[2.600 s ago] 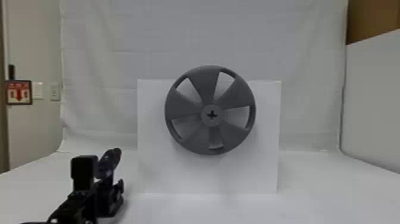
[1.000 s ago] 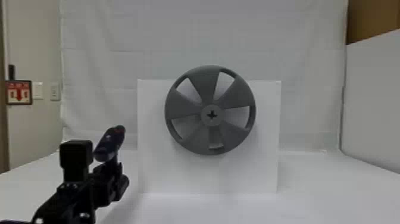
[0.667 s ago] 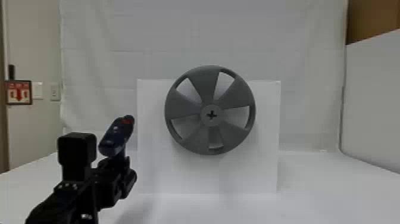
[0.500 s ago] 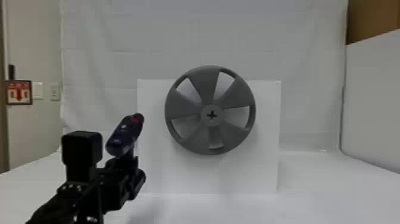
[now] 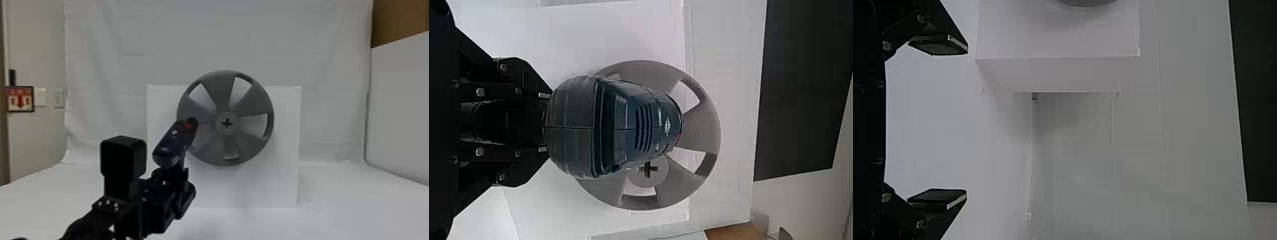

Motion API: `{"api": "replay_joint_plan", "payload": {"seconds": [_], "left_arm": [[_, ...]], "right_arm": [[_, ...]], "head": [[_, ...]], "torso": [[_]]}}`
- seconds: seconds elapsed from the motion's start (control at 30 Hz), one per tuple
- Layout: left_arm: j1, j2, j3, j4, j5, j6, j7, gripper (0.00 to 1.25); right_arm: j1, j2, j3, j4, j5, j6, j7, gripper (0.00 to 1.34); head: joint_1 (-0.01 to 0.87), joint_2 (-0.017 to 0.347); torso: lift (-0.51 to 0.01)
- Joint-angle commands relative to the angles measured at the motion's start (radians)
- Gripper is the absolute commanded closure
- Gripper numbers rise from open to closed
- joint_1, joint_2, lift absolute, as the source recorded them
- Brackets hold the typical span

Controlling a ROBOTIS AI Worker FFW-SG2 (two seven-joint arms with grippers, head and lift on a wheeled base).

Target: Grasp the drill and bring into the middle of wheel

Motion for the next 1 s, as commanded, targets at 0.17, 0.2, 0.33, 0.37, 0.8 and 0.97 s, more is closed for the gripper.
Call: {"api": "replay_joint_plan", "payload": {"seconds": [0.17, 0.2, 0.33, 0.37, 0.8, 0.97], "left_arm": [[-0.038, 0.014, -0.074, -0.012, 0.047, 0.000, 0.000, 1.22], [-0.043, 0.014, -0.080, -0.012, 0.047, 0.000, 0.000, 1.22], [-0.055, 0.014, -0.103, -0.003, 0.046, -0.001, 0.000, 1.22], [-0.058, 0.013, -0.109, 0.002, 0.047, -0.005, 0.000, 1.22], [-0.100, -0.015, -0.151, 0.095, 0.056, -0.075, 0.000, 1.22], [-0.120, -0.033, -0.152, 0.143, 0.055, -0.094, 0.000, 1.22]], "right_arm": [[0.002, 0.013, -0.007, 0.001, 0.010, 0.000, 0.000, 0.27], [0.002, 0.014, -0.007, -0.001, 0.012, 0.000, 0.000, 0.27], [-0.002, 0.016, 0.010, 0.001, 0.024, 0.000, 0.000, 0.27], [-0.002, 0.016, 0.012, 0.001, 0.026, 0.000, 0.000, 0.27], [-0.004, 0.013, 0.025, -0.001, 0.027, 0.000, 0.000, 0.27], [-0.005, 0.013, 0.030, -0.001, 0.027, 0.000, 0.000, 0.27]], "head": [[0.054, 0.031], [0.054, 0.031], [0.054, 0.031], [0.054, 0.031], [0.054, 0.031], [0.054, 0.031]], "torso": [[-0.403], [-0.403], [-0.403], [-0.403], [-0.403], [-0.403]]}}
